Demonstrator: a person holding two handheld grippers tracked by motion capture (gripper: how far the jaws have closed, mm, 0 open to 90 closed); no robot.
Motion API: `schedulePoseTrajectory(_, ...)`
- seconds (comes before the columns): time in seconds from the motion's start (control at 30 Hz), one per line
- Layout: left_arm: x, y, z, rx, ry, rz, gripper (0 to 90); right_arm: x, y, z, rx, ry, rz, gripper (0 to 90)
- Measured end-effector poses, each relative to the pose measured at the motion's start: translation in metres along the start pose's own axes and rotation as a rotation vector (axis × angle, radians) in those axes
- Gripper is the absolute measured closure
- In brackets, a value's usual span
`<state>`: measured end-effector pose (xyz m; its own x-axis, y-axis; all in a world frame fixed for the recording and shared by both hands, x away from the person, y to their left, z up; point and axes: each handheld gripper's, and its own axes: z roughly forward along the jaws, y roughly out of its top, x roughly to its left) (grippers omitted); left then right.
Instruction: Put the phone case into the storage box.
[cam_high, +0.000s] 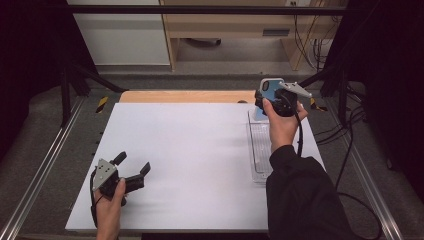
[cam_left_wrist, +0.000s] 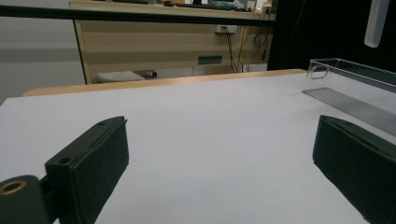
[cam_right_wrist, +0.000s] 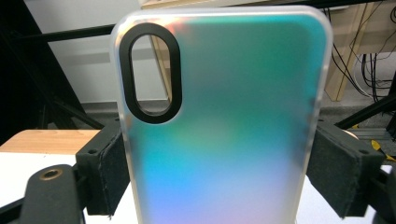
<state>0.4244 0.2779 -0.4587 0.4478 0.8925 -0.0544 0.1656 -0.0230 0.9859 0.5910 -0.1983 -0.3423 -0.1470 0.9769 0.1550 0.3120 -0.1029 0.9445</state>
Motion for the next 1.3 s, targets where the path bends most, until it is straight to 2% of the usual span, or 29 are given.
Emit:
schedulePoseTrajectory(0.37, 0.002, 0.0, -0.001, -0.008, 0.005, -0.007, 2.4, 0.001, -0.002, 0.004, 0.001, -0.007, -0.006, 17.2)
schedulePoseTrajectory(0.87, 0.002, 0.0, -0.001, -0.011, 0.005, -0.005, 2.4, -0.003, -0.003, 0.01, -0.018, -0.014, 0.037, 17.2)
schedulePoseTrajectory(1.3, 0.002, 0.0, -0.001, -0.013, 0.002, -0.003, 2.4, 0.001, -0.007, 0.016, -0.008, -0.021, 0.019, 17.2)
